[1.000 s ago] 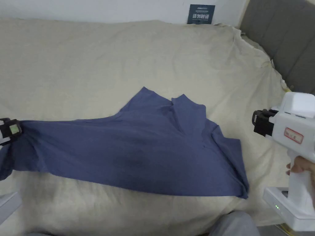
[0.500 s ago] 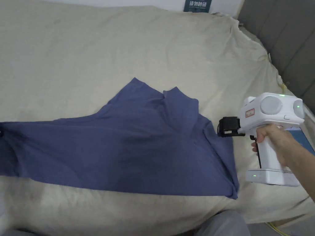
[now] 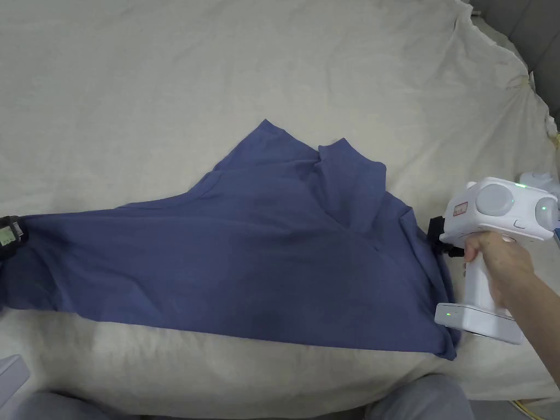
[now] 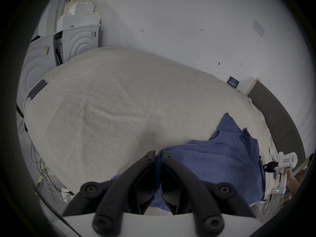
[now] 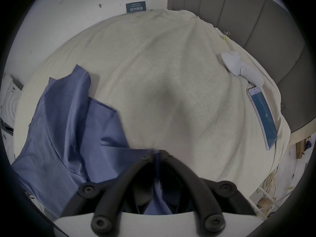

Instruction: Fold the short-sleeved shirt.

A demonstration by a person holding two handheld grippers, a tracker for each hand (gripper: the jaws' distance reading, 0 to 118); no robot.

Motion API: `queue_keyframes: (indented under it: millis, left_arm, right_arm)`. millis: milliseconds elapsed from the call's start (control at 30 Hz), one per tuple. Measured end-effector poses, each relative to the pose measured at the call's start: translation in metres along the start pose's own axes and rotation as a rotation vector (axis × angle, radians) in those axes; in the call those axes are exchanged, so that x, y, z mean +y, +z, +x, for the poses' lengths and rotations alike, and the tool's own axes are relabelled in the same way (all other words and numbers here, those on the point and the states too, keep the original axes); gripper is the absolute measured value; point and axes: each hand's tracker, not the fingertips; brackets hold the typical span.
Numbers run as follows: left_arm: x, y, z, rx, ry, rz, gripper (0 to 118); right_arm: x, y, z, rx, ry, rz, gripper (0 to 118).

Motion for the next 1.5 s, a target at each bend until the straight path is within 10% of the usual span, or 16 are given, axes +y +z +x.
queue_keyframes:
  millis: [533, 1033, 1500]
  left_arm:
    - [0.094, 0.060, 0.003, -0.211, 0.185, 0.226, 3]
    - [0.232, 0.222, -0.008, -0.252, 0.221, 0.636, 3]
    - [0.295, 0.277, -0.013, -0.030, 0.224, 0.750, 0]
  right_arm:
    - [0.047, 0.225, 0.097, 0.348, -0.142, 0.290, 3]
    - [0.088, 0.429, 0.134, 0.303, -0.142, 0.689, 3]
    - [0.121, 0.475, 0.127, 0.363, -0.238, 0.752, 3]
